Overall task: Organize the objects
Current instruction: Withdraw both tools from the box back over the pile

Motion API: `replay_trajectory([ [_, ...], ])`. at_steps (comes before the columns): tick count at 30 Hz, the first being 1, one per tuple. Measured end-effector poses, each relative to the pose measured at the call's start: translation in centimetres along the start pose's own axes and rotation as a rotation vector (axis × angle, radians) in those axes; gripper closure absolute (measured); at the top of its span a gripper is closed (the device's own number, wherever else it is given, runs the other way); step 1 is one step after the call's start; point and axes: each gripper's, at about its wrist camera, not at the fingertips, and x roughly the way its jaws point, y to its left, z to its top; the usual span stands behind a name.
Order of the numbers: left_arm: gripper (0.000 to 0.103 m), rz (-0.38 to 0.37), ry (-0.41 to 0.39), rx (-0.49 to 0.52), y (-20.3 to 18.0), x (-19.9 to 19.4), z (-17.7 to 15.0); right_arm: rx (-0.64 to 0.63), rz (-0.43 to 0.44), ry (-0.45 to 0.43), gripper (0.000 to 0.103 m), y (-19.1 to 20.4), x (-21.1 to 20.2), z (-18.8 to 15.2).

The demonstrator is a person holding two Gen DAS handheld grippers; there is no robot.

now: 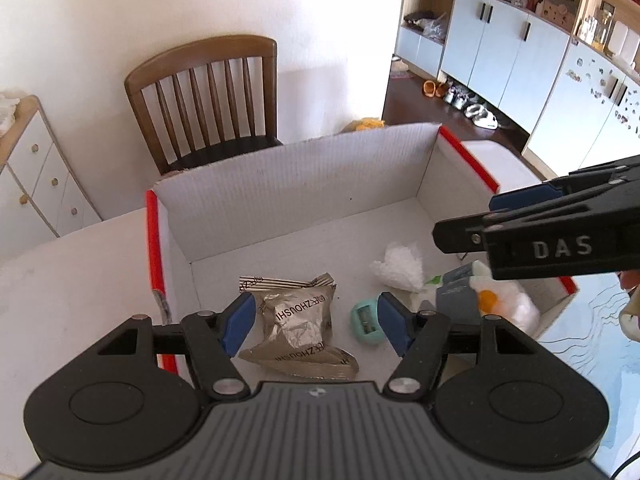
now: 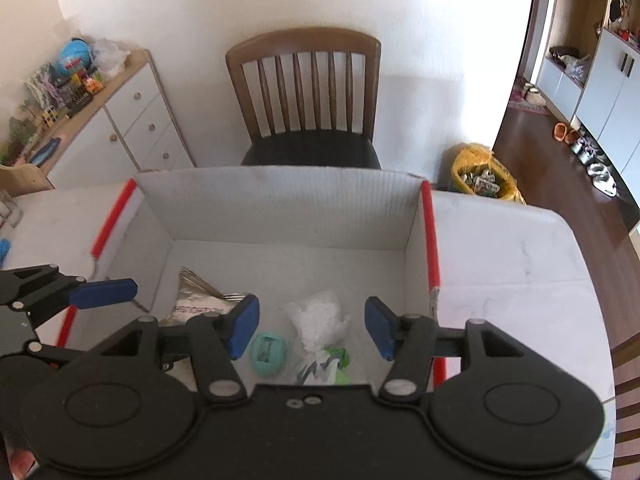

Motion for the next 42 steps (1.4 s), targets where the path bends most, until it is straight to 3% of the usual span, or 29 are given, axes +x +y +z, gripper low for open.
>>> replay_trajectory([
  [22, 0.036, 0.021, -0.151, -0.063, -3.8, -12.5, -3.1, -0.084, 0.085, -0.208, 0.045, 1.3, -12.7, -5.2],
  [27, 0.036, 0.019, -0.174, -0.078, -4.7, -14.6, -4.7, -0.108, 0.107, -0.252, 0.040, 1.5, -15.2, -7.3],
  [31, 0.029, 0.012, -0.191, -0.095, -5.1, -16.0, -5.8, -0.118, 0.121, -0.263, 0.038, 1.5, -16.4, -8.8],
  [35, 0.022, 0.022, -0.213, -0.092, -5.7, -17.2, -6.9, -0.130, 0.135, -0.279, 0.029, 1.3, -17.4, -10.1],
  [42, 0.019, 0.035, -0.239, -0.104, -6.3, -18.7, -8.4, -0.153, 0.140, -0.300, 0.023, 0.9, -18.8, -12.1],
])
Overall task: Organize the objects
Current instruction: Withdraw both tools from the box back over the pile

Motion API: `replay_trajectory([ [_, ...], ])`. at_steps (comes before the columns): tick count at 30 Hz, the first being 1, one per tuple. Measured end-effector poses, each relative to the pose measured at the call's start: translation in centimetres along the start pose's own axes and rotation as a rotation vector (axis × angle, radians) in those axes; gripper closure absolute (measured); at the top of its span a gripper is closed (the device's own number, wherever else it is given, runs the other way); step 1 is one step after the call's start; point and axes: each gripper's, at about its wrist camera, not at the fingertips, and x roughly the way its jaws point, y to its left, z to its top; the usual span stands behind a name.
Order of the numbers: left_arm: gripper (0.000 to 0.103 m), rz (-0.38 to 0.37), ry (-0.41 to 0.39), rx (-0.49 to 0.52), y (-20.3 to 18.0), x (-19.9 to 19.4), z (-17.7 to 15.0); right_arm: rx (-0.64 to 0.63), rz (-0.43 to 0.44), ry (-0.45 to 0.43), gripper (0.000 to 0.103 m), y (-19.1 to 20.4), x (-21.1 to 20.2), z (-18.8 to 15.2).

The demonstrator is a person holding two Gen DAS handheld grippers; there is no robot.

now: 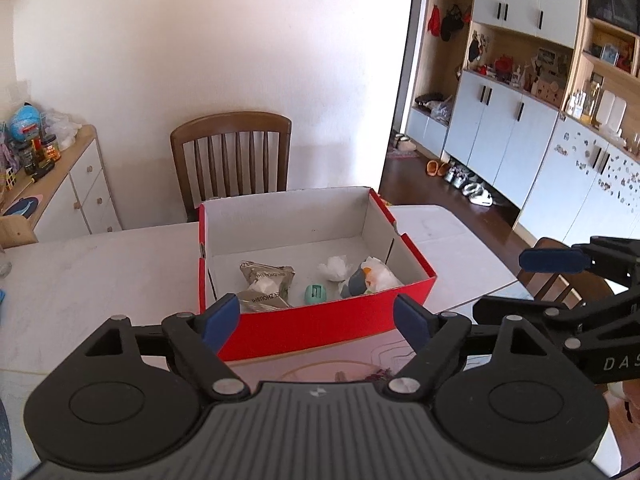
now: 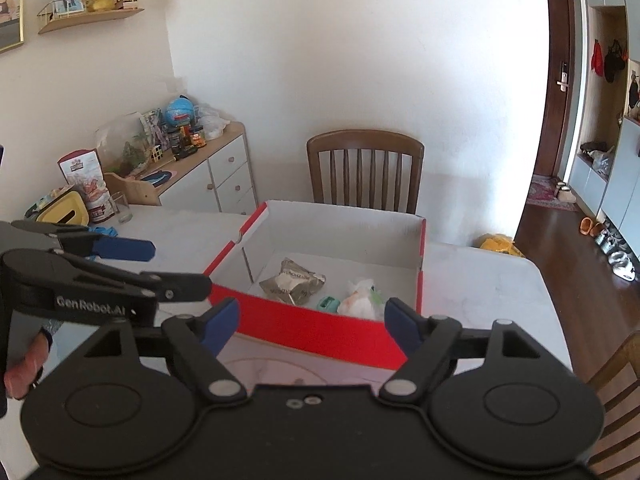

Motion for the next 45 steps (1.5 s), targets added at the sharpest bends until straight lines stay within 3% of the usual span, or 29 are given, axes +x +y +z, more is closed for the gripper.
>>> replay_trajectory([
  [14, 0.001, 0.005, -0.044, 0.006, -1.2, -2.4, -3.6, -0.033, 0.011, -0.051, 0.001, 0.1, -3.6, -3.7],
  [20, 0.000, -0.007, -0.085, -0.014, -0.9, -3.2, -5.9, -0.036, 0.005, -0.035, 0.001, -0.1, -3.9, -5.1],
  [27, 0.000, 0.008, -0.018, -0.088, 0.5, -2.1, -9.4, -0.015, -0.017, 0.002, 0.001, -1.1, -3.4, -7.5],
  [35, 0.000, 0.029, 0.027, -0.043, 0.4, -0.3, -13.4, -0.025, -0.034, 0.074, 0.001, -1.5, -1.6, -10.8],
  [45, 0.000, 0.063, 0.053, -0.011, 1.1, 2.4, -15.4, -0.058, -0.035, 0.153, 0.001, -1.4, 0.5, -13.6],
])
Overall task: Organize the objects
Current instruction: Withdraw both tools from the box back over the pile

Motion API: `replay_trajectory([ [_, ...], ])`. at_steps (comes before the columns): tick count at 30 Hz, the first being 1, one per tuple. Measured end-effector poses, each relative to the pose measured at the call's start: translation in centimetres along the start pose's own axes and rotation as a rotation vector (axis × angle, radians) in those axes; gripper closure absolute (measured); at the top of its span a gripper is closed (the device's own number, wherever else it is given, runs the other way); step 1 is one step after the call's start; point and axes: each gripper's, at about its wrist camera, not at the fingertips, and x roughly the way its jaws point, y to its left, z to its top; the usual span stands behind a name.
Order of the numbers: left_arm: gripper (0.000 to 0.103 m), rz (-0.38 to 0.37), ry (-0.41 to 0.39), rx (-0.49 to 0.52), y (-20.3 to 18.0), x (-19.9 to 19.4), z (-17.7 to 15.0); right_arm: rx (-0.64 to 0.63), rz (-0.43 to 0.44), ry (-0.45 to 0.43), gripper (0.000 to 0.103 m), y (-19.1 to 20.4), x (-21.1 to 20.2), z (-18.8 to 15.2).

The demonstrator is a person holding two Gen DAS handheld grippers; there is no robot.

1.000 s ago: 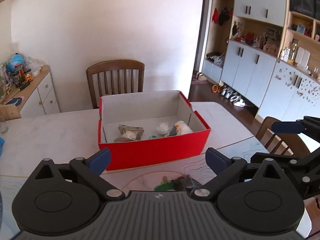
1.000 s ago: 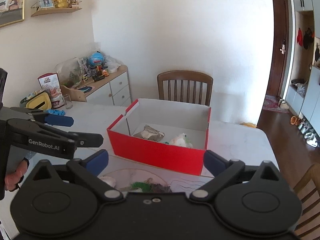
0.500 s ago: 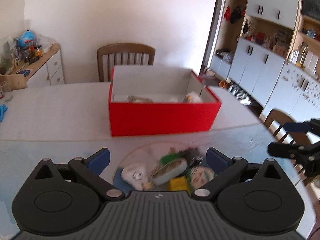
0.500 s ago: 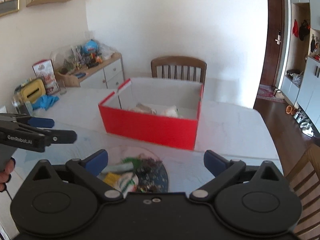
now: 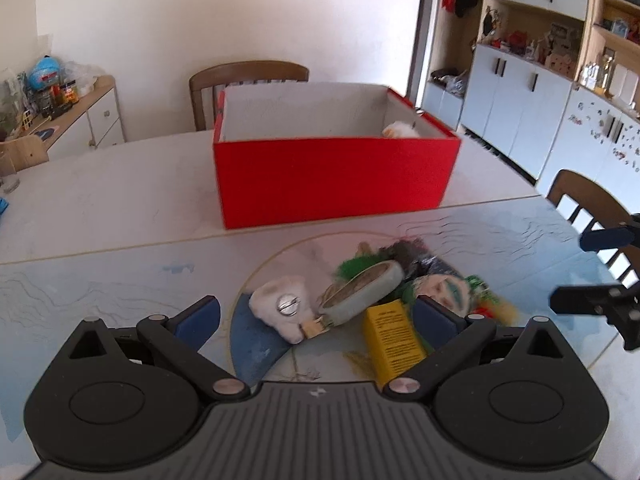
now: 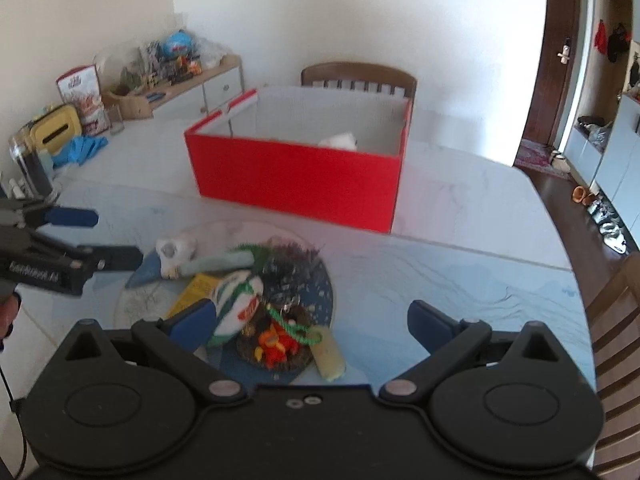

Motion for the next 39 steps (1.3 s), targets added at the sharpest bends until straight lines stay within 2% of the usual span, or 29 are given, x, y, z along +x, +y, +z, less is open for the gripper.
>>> replay_trajectory([
  [6, 0.000, 0.034, 0.036, -0.009, 1.0, 2.3, -0.6, 0.001, -0.024, 0.066, 0.004, -0.4, 2.1, -1.6],
  [10, 0.000, 0.068, 0.047, -0.013, 1.6, 3.8, -0.7, 0.011, -0.042, 0.112, 0.016, -1.2, 3.6, -2.3],
  [13, 0.000, 0.068, 0.067, -0.018, 1.9, 5.0, -0.8, 0.018, -0.048, 0.142, 0.023, -1.8, 4.7, -2.9],
  [21, 0.001, 0.056, 0.086, 0.012, 2.0, 7.0, -1.1, 0.028, -0.060, 0.190, 0.031, -2.5, 6.3, -3.7],
  [28, 0.003, 0.037, 0.086, -0.022, 3.0, 7.7, -0.6, 0.029, -0.052, 0.183, 0.039, -2.5, 6.9, -3.0],
  [34, 0.017, 0.014, 0.091, -0.014, 3.1, 8.3, -0.3, 0.012, -0.042, 0.173, 0.047, -2.0, 7.3, -2.3],
  [39, 0.038, -0.020, 0.094, -0.041, 3.4, 8.3, 0.0, 0.000, -0.031, 0.169, 0.056, -1.7, 7.5, -2.0],
])
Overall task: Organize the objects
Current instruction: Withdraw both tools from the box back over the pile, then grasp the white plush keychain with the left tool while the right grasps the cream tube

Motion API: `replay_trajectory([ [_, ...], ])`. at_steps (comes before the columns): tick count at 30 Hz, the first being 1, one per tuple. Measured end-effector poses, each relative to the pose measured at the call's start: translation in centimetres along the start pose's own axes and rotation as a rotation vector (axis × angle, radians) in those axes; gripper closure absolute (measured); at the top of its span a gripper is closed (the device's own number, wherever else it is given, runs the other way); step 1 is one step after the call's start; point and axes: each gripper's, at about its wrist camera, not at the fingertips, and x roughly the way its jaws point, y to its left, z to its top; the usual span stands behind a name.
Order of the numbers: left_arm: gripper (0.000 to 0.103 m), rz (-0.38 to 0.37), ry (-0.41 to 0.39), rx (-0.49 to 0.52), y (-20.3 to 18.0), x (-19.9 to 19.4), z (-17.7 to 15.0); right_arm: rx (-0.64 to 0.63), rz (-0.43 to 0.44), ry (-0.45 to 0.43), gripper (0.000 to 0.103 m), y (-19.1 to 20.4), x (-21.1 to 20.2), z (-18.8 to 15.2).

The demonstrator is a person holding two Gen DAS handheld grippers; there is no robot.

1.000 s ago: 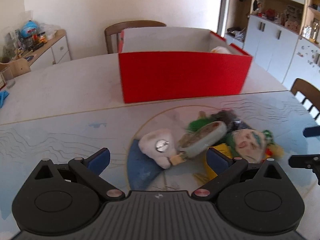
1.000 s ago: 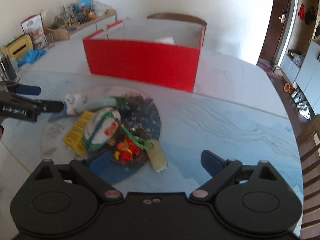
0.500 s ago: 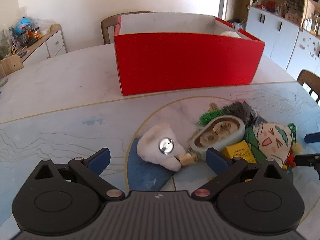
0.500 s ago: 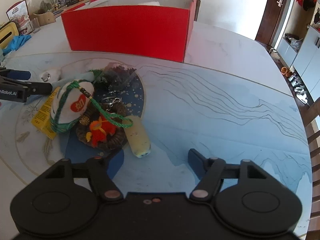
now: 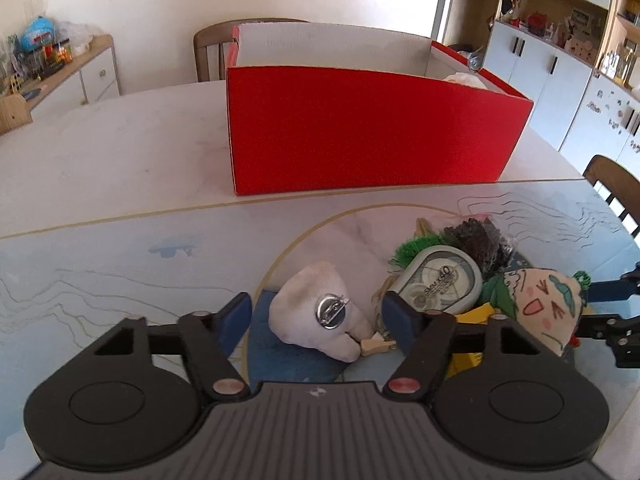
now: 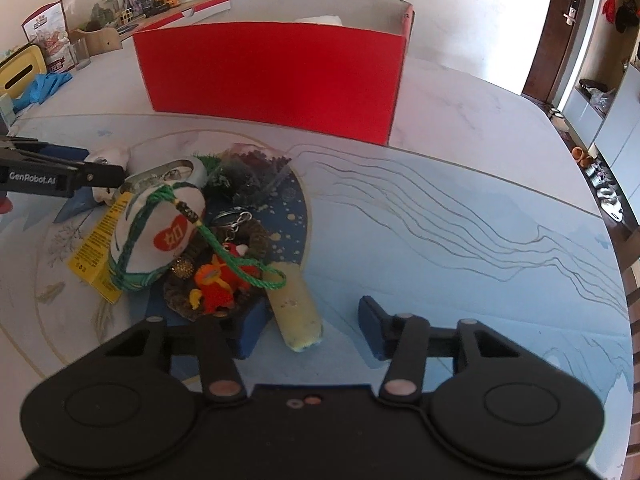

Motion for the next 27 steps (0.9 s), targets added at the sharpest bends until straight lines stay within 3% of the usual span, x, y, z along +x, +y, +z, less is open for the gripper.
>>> replay_trajectory([
  [3, 0.054, -0.007, 0.010, -0.011, 0.0, 0.0, 0.0, -0.003, 0.003, -0.004, 0.061, 0.3, -0.1, 0.0],
  [7, 0.056, -0.007, 0.016, -0.012, 0.1, 0.0, 0.0, -0.003, 0.003, -0.003, 0.067, 0.5, 0.0, 0.1],
  [10, 0.064, -0.004, 0.015, -0.019, 0.2, -0.3, 0.2, -0.004, 0.006, -0.001, 0.073, 0.6, 0.0, 0.1],
  [17, 0.066, 0.007, 0.027, 0.000, -0.1, -0.8, 0.2, 0.006, -0.011, -0.011, 0.081, 0.7, -0.5, -0.2],
  [27, 0.066, 0.011, 0.020, -0.008, -0.4, -2.4, 1.0, 0.075, -0.024, -0.027, 0.082, -1.2, -2.4, -0.6],
])
